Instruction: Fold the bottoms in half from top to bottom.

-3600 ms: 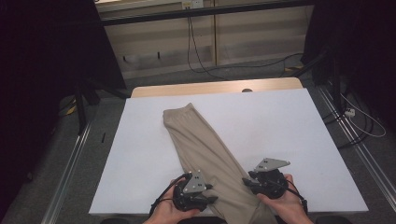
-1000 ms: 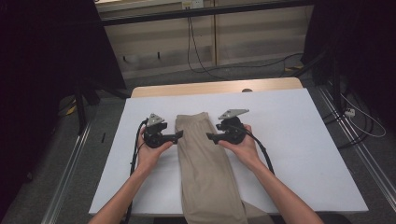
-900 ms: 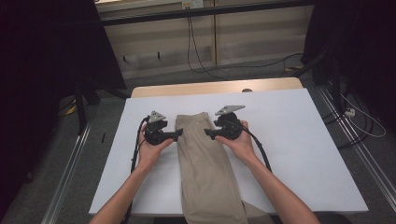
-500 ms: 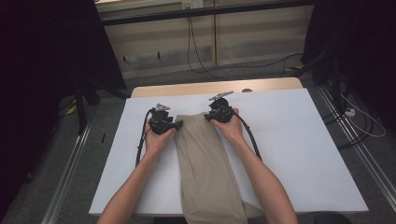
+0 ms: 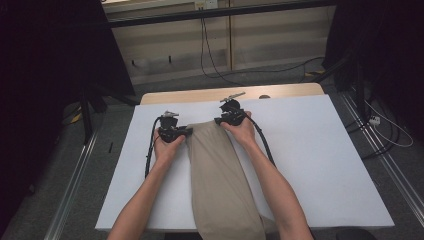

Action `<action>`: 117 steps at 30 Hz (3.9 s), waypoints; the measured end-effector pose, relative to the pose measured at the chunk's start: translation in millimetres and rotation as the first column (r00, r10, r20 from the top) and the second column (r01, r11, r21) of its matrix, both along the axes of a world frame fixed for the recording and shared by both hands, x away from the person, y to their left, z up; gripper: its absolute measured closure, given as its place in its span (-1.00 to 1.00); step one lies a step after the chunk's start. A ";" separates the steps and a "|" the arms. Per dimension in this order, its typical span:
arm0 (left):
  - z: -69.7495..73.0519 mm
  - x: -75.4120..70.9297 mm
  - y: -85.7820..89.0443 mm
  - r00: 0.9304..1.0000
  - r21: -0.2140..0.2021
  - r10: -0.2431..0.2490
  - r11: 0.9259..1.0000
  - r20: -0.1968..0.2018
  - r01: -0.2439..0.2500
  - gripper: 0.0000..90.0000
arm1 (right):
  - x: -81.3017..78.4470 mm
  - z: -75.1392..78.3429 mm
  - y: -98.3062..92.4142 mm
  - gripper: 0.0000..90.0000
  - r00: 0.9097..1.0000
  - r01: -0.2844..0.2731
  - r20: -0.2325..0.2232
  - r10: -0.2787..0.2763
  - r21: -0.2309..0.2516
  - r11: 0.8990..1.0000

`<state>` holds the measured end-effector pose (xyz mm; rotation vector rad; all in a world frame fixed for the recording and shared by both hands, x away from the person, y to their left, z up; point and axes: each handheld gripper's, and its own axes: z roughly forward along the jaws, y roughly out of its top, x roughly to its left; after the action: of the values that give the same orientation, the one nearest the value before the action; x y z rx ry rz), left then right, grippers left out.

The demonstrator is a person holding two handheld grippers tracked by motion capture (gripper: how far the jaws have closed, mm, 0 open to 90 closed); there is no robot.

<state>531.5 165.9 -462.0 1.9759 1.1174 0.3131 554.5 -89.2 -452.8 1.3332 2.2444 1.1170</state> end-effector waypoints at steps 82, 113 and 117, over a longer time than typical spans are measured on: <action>154.8 -4.4 -58.6 0.933 -0.097 -0.222 0.961 0.283 0.258 0.72 | -49.8 148.9 -91.1 0.85 0.977 -0.011 0.209 -0.049 0.275 0.961; 82.7 -182.5 -53.0 0.838 0.013 -0.500 0.860 0.217 0.510 0.70 | -232.0 70.7 -110.3 0.84 0.972 -0.205 0.162 0.169 0.242 0.948; 66.2 -200.3 -51.4 0.814 0.031 -0.546 0.834 0.198 0.552 0.70 | -254.2 57.3 -107.6 0.83 0.969 -0.231 0.136 0.204 0.224 0.947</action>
<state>331.2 114.6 -395.8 2.0897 0.3829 0.1753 300.3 -196.8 -395.4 1.0902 2.2737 1.5415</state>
